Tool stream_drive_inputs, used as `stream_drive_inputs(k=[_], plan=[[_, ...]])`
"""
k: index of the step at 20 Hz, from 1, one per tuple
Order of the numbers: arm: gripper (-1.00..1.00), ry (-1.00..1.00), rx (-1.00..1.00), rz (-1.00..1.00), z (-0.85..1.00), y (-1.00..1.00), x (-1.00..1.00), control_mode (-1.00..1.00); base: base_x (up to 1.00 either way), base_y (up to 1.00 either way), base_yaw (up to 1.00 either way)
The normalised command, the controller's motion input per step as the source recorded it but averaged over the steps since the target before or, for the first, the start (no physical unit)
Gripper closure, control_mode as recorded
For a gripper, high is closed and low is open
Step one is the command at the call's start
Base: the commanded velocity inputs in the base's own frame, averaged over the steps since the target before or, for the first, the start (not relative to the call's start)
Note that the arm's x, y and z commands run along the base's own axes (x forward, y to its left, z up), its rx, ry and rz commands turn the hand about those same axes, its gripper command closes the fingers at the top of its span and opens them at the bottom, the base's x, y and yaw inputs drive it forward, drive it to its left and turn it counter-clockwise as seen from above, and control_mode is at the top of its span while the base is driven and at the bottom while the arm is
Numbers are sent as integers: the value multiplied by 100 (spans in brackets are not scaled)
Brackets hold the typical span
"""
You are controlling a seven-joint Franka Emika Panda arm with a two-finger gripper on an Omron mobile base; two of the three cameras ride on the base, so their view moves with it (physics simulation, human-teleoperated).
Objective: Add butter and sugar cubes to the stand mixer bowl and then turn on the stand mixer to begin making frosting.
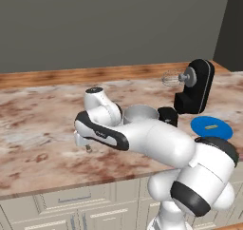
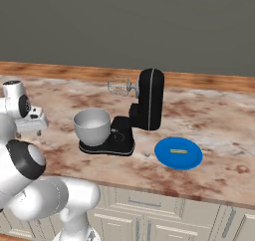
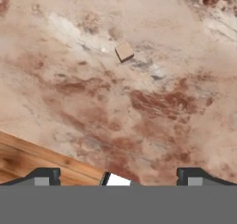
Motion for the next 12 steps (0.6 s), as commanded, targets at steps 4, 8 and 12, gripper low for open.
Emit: stream_drive_inputs(k=[4, 8, 12], plan=[[-100, 0, 0, 0, -26, 2, 20, -100, 0, 0, 0], [-100, 0, 0, 0, -23, 0, 31, -100, 0, 0, 0], [-100, 0, 0, 0, -22, 5, 32, -100, 0, 0, 0]])
